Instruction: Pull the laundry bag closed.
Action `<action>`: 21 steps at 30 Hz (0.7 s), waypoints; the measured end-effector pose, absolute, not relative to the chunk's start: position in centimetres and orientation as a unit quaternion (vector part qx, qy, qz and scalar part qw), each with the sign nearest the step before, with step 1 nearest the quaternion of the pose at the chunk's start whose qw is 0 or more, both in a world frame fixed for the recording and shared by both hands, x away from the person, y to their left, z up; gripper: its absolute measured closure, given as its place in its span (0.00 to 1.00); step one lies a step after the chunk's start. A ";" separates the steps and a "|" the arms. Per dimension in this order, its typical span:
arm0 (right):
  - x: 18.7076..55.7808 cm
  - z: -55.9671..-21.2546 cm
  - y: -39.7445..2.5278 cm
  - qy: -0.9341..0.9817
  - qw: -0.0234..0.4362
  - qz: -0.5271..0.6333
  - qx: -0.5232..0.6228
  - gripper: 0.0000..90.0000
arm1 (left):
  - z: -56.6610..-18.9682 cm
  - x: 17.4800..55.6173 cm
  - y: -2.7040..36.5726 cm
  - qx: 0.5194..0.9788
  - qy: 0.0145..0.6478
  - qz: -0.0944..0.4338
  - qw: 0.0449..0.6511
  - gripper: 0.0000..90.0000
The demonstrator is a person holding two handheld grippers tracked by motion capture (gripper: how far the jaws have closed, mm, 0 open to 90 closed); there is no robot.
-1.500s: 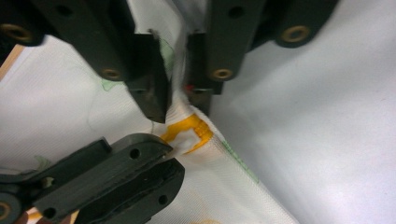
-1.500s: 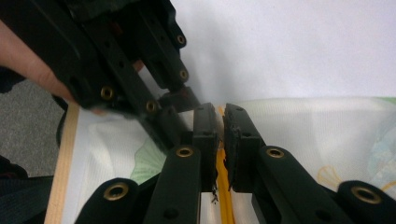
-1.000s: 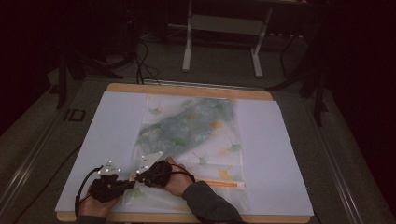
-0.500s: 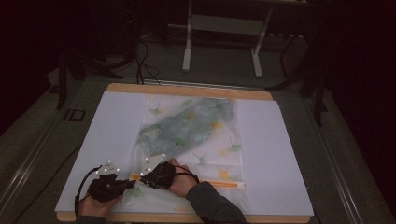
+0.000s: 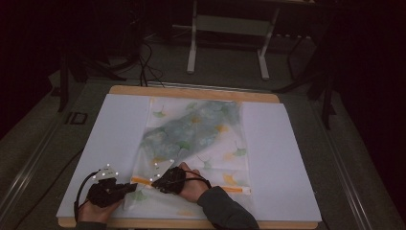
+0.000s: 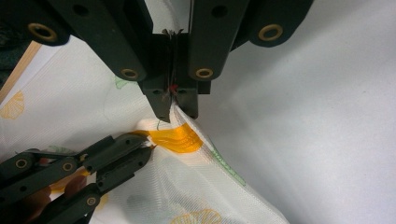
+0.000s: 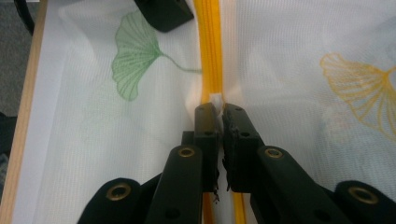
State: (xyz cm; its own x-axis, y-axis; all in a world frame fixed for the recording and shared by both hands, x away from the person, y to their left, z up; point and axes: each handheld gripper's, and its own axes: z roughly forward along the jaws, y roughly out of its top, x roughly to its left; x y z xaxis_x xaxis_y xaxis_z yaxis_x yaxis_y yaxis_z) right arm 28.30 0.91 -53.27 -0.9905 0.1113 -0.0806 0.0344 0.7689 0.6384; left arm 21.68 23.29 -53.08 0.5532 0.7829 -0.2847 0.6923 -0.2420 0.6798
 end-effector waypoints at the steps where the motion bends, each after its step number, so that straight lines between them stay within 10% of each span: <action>1: 28.2 -53.2 0.8 0.940 0.058 0.334 0.039 0.95 | -53.1 21.7 23.3 0.786 0.469 0.057 0.398 0.98; 21: 28.0 -52.9 -1.0 0.944 0.063 0.320 0.043 1.00 | -53.0 21.6 23.2 0.791 0.463 0.060 0.395 0.98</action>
State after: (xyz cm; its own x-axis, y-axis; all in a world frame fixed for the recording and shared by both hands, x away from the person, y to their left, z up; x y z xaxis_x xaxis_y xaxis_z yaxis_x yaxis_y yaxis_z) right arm 28.03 -0.99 -52.88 -0.9883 0.1219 -0.0921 0.0410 0.7920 0.6091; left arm 21.65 23.20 -52.98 0.5641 0.7801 -0.2707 0.6856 -0.2598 0.6801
